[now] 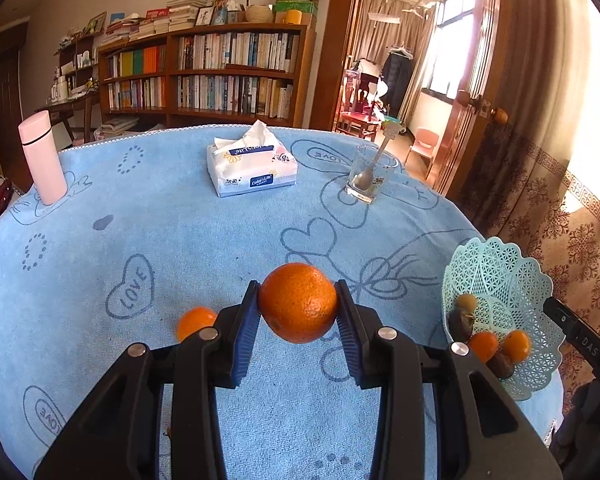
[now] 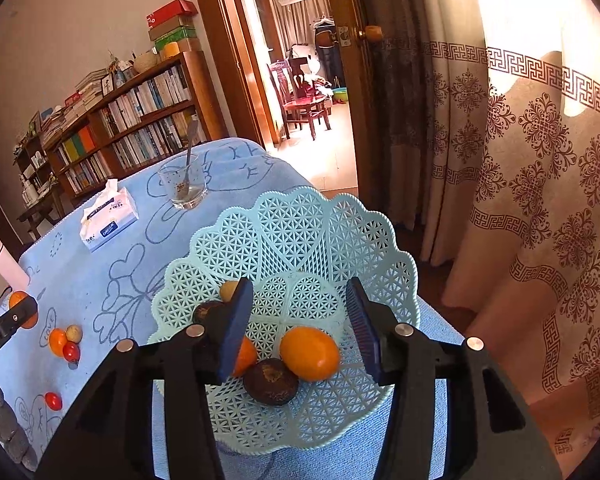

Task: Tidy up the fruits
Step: 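Carry the mandarin into the teal basket and open the left tool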

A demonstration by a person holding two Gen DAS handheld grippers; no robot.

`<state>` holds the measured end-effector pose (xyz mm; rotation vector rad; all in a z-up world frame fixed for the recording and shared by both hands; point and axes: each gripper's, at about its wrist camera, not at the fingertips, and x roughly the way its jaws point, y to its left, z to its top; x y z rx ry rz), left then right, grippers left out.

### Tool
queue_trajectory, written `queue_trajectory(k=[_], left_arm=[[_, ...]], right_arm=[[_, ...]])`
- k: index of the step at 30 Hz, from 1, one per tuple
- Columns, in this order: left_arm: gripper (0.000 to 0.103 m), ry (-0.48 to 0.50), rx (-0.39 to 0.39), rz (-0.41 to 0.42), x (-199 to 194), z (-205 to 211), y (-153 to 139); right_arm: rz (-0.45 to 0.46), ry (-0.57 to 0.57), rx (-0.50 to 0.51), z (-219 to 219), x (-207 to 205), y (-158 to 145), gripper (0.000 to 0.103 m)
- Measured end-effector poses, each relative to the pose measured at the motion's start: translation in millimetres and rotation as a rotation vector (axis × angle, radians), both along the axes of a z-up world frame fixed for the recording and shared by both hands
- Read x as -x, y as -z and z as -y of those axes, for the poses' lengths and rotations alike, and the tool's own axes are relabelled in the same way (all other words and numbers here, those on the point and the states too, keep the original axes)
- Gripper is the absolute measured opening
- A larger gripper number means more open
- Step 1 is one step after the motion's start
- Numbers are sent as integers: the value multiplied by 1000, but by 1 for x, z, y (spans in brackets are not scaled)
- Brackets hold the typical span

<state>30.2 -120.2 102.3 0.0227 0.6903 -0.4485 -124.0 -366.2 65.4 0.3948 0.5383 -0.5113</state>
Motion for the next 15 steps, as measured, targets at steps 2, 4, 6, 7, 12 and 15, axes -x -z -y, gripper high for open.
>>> queue_trajectory(k=[2,4,6,7,12,15], left_arm=[[38,15,-15,-3,4,9,3],[37,32,-27,-5,7,18,5],[37,52,-37,-8,11,27,7],[37,64,-40,-11,12,32,8],[38,126,-55,-23,23,56,13],[37,161,-61,-32,29,70,17]], right_arm=[[9,9,5,3,3,0,57],[16,19,1,8,7,1,57],[21,26,-10,13,9,2,57],[22,30,-15,16,10,4,57],[30,50,-4,22,15,6,57],[42,56,-1,25,17,6,57]])
